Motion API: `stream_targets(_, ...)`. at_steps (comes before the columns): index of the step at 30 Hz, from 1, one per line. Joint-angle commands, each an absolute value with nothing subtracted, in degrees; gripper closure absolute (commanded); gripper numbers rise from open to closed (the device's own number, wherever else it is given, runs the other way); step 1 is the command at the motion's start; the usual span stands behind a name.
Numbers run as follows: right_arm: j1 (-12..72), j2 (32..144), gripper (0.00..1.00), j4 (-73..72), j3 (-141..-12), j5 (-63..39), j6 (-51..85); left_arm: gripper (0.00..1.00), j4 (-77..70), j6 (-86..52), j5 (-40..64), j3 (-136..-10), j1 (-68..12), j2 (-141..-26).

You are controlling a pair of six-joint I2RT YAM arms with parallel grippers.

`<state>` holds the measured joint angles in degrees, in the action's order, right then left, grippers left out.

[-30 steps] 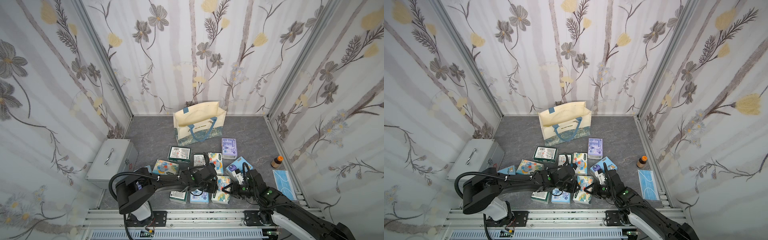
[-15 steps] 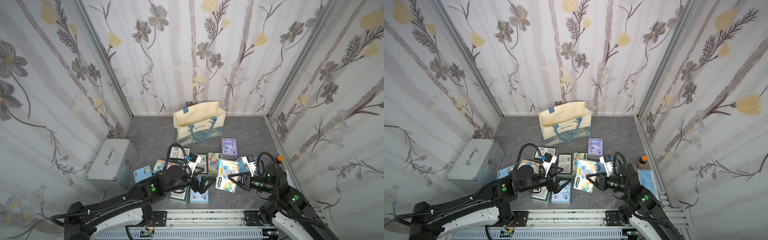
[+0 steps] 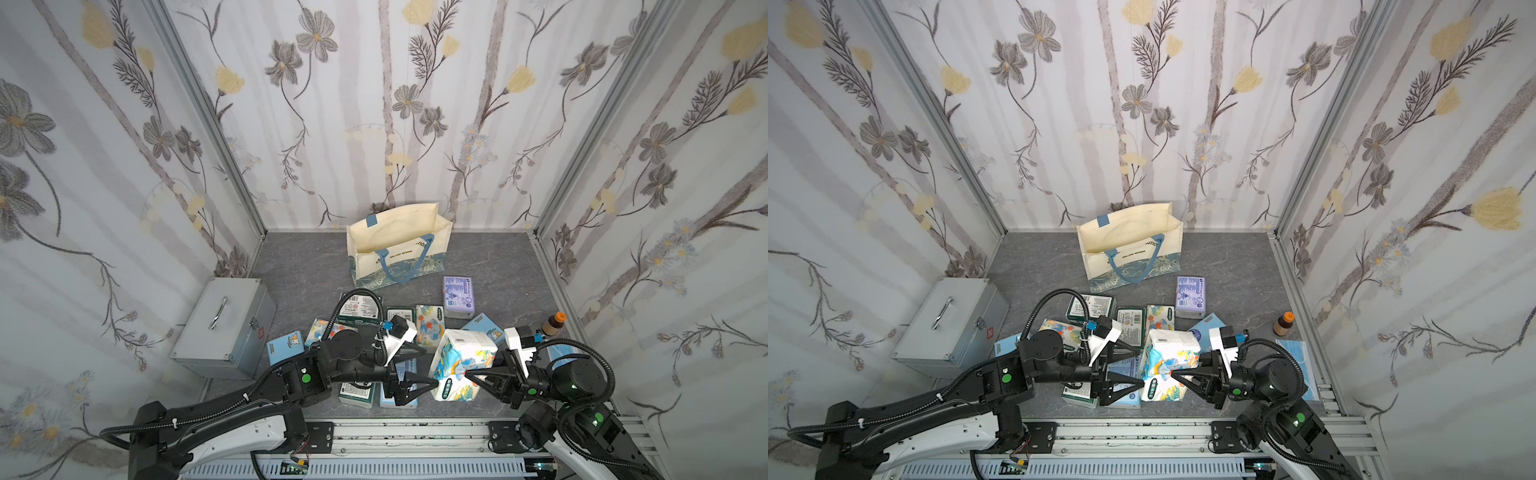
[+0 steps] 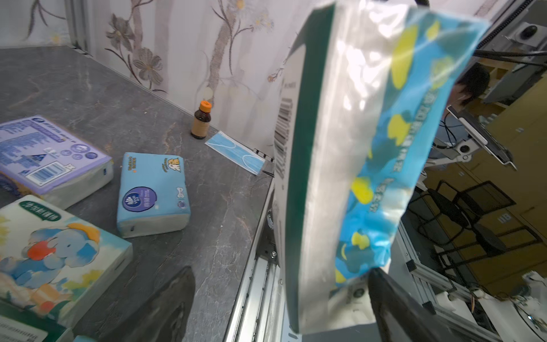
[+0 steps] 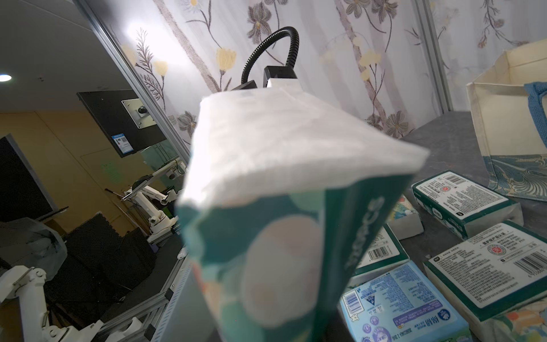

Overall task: Put tissues into the canvas bag
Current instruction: Place the pack of facial tissues in the canvas bag.

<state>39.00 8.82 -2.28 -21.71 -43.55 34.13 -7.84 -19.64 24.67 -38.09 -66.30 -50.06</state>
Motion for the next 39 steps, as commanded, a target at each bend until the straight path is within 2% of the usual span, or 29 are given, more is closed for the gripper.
stream_targets(1,39.2,8.12,0.93,-5.18,-21.37,-42.32,32.18,0.1,-11.71,-18.22,28.96,-39.96,-67.37,-52.13)
stream_targets(9,39.31,7.79,0.98,0.89,-21.79,-37.53,31.33,0.14,-13.66,-18.81,31.37,-43.06,-68.2,-56.04)
stream_targets(18,39.29,8.12,1.0,-1.66,-19.88,-33.69,36.38,0.21,-12.38,-20.43,29.47,-45.22,-68.58,-60.33)
stream_targets(28,39.31,9.54,1.0,-4.5,-19.19,-32.51,41.56,0.48,-9.42,-19.52,25.84,-46.78,-68.78,-61.57)
stream_targets(33,39.34,9.32,1.0,-6.69,-17.81,-30.32,45.15,0.52,-9.82,-19.17,26.53,-47.0,-68.76,-61.75)
stream_targets(37,39.33,9.16,0.94,-4.44,-17.8,-29.86,44.66,0.66,-7.37,-17.48,25.15,-48.18,-68.74,-62.68)
stream_targets(38,39.3,9.05,0.87,-3.9,-17.92,-29.55,44.33,0.69,-6.38,-16.89,24.94,-48.52,-68.77,-62.75)
stream_targets(39,39.29,8.84,0.76,-3.24,-17.97,-29.23,43.82,0.71,-5.46,-16.38,24.77,-48.71,-68.76,-62.67)
